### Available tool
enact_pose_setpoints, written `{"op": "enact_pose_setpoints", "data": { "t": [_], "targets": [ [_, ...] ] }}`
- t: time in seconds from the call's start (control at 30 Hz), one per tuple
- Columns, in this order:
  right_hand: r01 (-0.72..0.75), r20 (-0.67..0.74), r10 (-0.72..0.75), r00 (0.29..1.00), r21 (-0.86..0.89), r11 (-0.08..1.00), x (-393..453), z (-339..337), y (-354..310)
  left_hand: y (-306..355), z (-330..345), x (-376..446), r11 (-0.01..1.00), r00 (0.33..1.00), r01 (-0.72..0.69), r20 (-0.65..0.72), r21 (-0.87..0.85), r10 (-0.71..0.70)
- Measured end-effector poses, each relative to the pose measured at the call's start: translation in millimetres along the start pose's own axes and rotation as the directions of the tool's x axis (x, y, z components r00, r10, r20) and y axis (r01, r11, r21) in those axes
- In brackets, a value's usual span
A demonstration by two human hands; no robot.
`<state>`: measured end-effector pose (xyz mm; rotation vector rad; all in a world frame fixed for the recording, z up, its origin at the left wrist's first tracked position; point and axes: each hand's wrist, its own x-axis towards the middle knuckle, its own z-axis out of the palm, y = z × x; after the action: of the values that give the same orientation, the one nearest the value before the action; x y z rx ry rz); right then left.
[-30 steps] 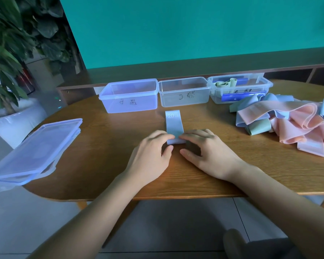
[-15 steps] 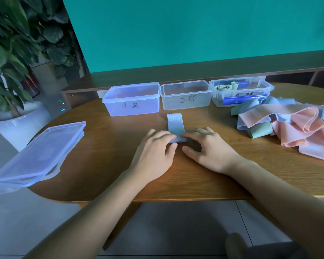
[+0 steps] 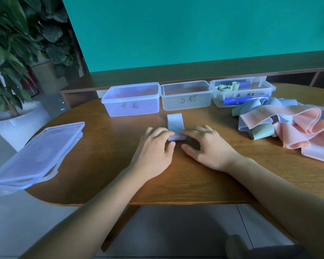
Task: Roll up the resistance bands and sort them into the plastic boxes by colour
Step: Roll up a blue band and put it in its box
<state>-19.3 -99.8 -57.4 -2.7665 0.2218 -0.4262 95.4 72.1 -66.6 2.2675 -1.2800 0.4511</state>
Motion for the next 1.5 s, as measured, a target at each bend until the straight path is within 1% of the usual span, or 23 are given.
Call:
{"op": "enact_pose_setpoints", "data": {
  "t": [0.17,0.27,0.33,0.43,0.57,0.7,0.93,1.0,1.17,1.27,1.4,1.5],
  "targets": [
    [0.041,-0.046,-0.041,0.998,0.012,0.999,1.2,-0.3,-1.5,-1.2,1.1,6.1,0.999,0.997,0.046,0.067,-0.01,-0.045],
    [0.032,-0.022,-0.031,0.999,0.007,0.999,2.8,0.1,-0.8,-1.9,2.1,8.6,0.998,0.995,0.055,0.081,-0.019,-0.053],
    [0.02,-0.015,-0.02,1.0,-0.003,1.0,5.2,0.2,-0.4,-2.0,2.5,10.2,0.998,0.995,0.062,0.075,-0.027,-0.06],
    [0.017,-0.026,-0.017,1.0,-0.016,1.0,9.7,0.6,1.7,-3.0,2.2,11.5,0.997,0.998,0.058,0.031,-0.052,-0.056],
    [0.015,-0.023,-0.016,1.0,-0.033,0.999,14.9,0.6,3.1,-5.5,3.7,14.3,0.997,0.996,0.069,0.068,-0.046,-0.066],
    [0.046,-0.051,-0.047,0.998,-0.017,0.999,16.8,1.4,4.0,-8.5,6.3,19.7,0.994,0.992,0.091,0.088,-0.057,-0.085],
    [0.021,-0.022,-0.022,1.0,-0.037,0.999,24.5,1.3,6.0,-10.6,8.0,23.0,0.997,0.997,0.057,0.059,-0.06,-0.053],
    [0.015,-0.014,-0.015,1.0,-0.043,0.999,26.6,0.9,6.5,-10.5,8.1,23.8,0.997,0.996,0.055,0.073,-0.052,-0.051],
    [0.042,-0.069,-0.042,0.997,0.0,0.999,29.3,1.2,8.4,-11.9,10.1,30.6,0.996,0.991,0.086,0.109,-0.029,-0.083],
    [0.046,-0.067,-0.046,0.997,0.004,0.999,31.5,2.3,10.4,-12.9,11.2,34.9,0.996,0.99,0.088,0.111,-0.016,-0.086],
    [0.027,-0.057,-0.028,0.998,-0.006,1.0,37.9,4.2,13.8,-13.9,12.7,36.9,0.997,0.995,0.072,0.071,-0.018,-0.07],
    [0.017,-0.048,-0.018,0.999,-0.02,1.0,43.5,5.1,15.9,-14.5,14.0,38.9,0.998,0.993,0.065,0.096,-0.001,-0.064]
  ]
}}
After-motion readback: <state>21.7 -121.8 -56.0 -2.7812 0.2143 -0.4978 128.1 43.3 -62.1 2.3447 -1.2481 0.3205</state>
